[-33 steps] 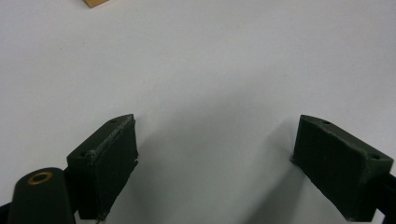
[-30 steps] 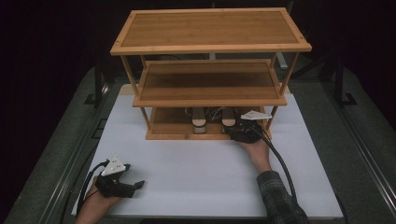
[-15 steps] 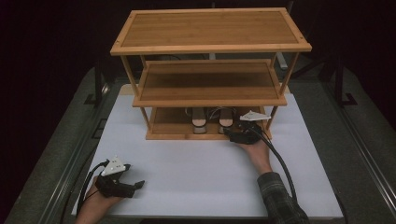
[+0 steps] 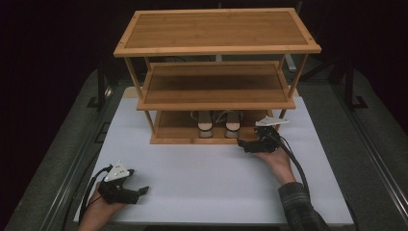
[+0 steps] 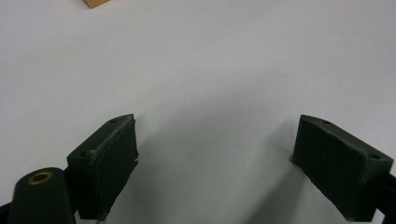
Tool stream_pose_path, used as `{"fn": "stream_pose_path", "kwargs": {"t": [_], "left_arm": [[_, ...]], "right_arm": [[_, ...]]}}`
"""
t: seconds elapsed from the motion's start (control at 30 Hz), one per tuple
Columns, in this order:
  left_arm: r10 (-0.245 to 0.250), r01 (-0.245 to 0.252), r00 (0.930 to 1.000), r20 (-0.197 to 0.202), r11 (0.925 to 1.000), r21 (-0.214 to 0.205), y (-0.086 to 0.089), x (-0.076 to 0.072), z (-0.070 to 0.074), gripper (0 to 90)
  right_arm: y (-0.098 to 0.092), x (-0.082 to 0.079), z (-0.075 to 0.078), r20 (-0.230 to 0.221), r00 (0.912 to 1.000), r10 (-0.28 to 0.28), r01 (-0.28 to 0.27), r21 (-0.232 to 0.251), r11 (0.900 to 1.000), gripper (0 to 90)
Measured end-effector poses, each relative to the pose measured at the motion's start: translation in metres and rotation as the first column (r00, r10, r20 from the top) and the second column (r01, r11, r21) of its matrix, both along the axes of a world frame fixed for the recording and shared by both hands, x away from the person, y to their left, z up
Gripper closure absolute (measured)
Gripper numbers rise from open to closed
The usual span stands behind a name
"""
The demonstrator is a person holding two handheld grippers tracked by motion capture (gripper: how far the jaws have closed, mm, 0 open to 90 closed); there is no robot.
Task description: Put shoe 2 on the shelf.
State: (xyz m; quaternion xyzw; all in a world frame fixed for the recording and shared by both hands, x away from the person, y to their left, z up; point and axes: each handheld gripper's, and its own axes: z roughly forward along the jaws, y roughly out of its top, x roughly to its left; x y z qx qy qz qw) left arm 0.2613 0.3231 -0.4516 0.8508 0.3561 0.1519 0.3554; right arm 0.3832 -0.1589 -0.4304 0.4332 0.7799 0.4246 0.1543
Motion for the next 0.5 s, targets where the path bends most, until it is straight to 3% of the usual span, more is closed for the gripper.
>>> {"fn": "stream_pose_path", "kwargs": {"t": [0.13,0.5], "left_arm": [[0.001,-0.001,1.0000,0.002,1.0000,-0.002,0.000,0.000,0.000,12.7],[0.001,-0.001,1.0000,0.003,1.0000,-0.002,0.000,0.000,0.000,12.7]], "right_arm": [[-0.008,-0.013,0.003,-0.015,0.9998,-0.009,0.009,0.009,0.9999,11.4],[-0.040,-0.050,0.008,0.014,0.9996,-0.026,0.026,-0.009,0.9996,10.9]]}}
